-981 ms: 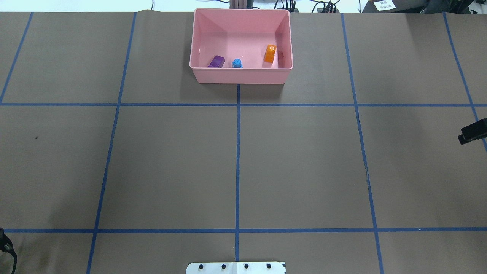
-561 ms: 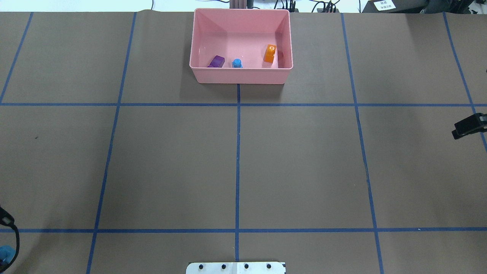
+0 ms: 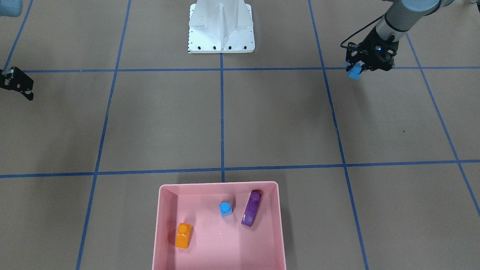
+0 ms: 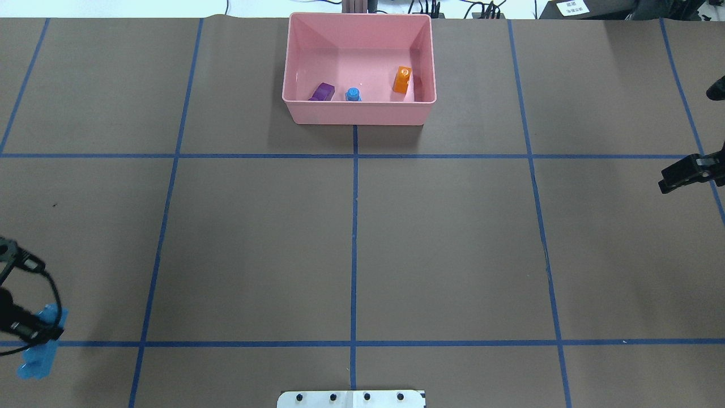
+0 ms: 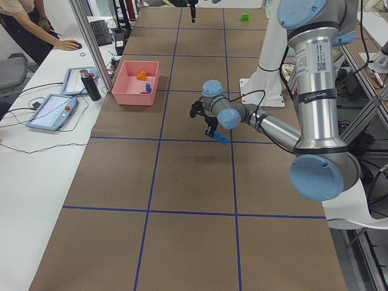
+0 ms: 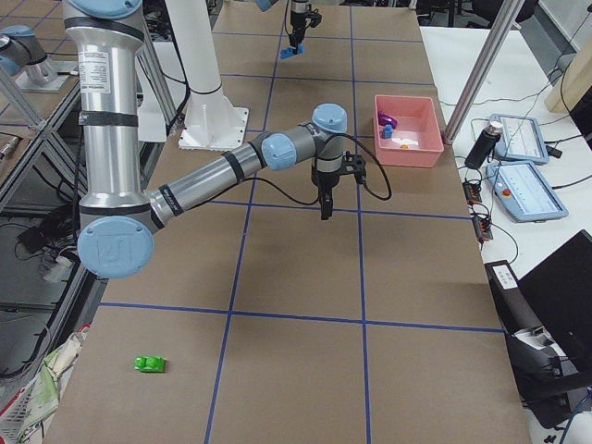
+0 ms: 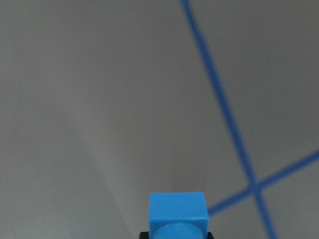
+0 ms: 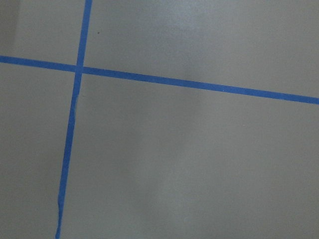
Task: Put all blocks into box
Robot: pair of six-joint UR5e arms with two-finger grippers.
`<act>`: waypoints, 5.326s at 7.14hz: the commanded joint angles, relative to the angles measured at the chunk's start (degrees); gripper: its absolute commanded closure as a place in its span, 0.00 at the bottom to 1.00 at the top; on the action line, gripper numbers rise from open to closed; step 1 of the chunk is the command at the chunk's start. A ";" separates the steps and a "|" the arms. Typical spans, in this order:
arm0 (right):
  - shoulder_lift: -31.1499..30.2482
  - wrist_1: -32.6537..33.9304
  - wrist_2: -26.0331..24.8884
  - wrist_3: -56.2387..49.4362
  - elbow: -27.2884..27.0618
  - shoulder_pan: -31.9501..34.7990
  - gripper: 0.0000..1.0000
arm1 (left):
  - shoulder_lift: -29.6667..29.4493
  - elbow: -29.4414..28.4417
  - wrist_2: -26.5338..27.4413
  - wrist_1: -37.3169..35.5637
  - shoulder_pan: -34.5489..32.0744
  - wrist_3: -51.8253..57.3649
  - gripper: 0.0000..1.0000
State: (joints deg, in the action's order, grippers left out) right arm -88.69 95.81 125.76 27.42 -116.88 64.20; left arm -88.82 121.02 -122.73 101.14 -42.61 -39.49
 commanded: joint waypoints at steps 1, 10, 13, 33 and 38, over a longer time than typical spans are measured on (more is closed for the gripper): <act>2.11 -0.01 -0.17 0.00 1.92 -0.04 0.01 | -25.07 -9.77 0.03 -16.47 -3.96 -0.24 1.00; 2.82 -0.01 -0.17 0.18 2.10 0.05 0.01 | -77.60 -76.13 9.82 -1.52 -9.51 11.18 1.00; 2.82 -0.01 -0.17 0.26 2.01 0.13 0.01 | -80.19 -89.86 20.75 10.69 -7.77 19.18 1.00; -46.39 -45.92 7.04 -30.96 25.35 21.23 0.01 | -45.05 -50.30 -8.58 -8.42 -27.71 50.56 0.00; -46.58 -46.41 7.04 -29.71 30.92 20.97 0.05 | -43.19 -44.73 -8.49 -11.49 -27.35 50.04 0.00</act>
State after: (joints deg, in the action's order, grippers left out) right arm -135.33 49.43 132.80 -2.41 -86.89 85.23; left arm -132.04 75.90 -131.25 90.04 -70.09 10.75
